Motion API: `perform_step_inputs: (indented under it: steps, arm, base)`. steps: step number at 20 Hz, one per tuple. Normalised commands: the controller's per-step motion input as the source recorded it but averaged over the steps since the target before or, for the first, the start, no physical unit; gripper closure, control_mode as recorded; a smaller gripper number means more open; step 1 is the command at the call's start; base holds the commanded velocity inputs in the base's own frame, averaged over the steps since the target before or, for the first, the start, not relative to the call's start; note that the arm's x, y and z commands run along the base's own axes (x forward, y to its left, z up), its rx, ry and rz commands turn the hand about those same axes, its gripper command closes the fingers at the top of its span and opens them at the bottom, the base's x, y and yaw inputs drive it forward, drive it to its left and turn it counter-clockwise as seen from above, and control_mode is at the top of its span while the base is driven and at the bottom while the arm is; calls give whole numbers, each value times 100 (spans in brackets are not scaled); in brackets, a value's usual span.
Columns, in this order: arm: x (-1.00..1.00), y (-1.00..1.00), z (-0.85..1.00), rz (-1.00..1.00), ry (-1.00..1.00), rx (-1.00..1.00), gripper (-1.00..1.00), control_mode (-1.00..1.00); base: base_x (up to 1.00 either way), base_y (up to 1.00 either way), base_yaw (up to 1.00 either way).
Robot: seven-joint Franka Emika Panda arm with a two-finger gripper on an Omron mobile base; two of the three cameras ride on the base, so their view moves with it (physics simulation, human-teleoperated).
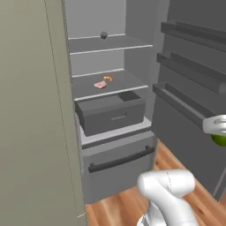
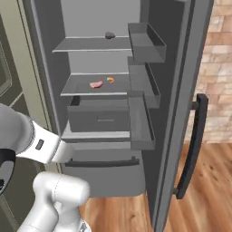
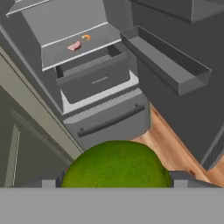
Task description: Transport the steak and lime to the fridge. Place the steak on the rack containing meat and place the lime on the rack containing the vegetable, ensuring meats and vegetables are on different racks.
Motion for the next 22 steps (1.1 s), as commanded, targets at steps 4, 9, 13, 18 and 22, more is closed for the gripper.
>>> perform_step_inputs:
  steps: [4, 9, 13, 18, 22]
  arm:
    - [0, 0, 0, 0, 0, 0, 100, 100]
    - [0, 0, 0, 0, 0, 0, 100, 100]
    - [0, 0, 0, 0, 0, 0, 100, 100]
    - [0, 0, 0, 0, 0, 0, 100, 100]
    - [0, 0, 0, 0, 0, 0, 100, 100]
  base:
    - [100, 38, 0]
    - [100, 20, 0]
    - [100, -8, 9]
    - [100, 16, 8]
    - [100, 36, 14]
